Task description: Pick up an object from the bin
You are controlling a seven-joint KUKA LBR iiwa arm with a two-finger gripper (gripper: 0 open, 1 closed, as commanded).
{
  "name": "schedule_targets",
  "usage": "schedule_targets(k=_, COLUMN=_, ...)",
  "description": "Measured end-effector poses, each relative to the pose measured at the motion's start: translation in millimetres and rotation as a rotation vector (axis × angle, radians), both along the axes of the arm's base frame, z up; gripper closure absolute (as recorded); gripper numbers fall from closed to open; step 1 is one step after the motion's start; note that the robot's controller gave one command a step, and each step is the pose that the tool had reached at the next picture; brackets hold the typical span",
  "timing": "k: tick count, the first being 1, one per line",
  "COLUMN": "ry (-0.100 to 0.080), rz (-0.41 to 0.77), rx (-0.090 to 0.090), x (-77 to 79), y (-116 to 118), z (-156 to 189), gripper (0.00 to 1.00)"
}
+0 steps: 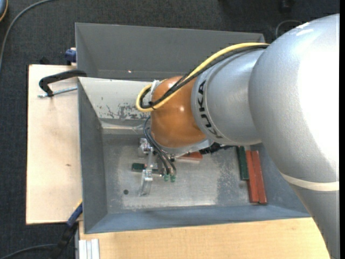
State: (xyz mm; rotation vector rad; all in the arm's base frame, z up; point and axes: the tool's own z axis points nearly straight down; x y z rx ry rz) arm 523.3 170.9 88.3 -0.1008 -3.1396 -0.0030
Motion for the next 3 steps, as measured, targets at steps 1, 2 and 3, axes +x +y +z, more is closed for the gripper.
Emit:
schedule_targets(k=1, ry=-0.008, rz=-0.017, rx=-0.001, x=32.0, y=-38.7, z=-17.6, gripper=0.00)
schedule_targets(k=2, ry=-0.005, rz=-0.015, rx=0.001, x=30.4, y=-36.3, z=-17.5, gripper=1.00)
schedule_targets(k=3, ry=-0.015, rz=-0.001, rx=0.003, x=26.0, y=-31.9, z=153.1, gripper=1.00)
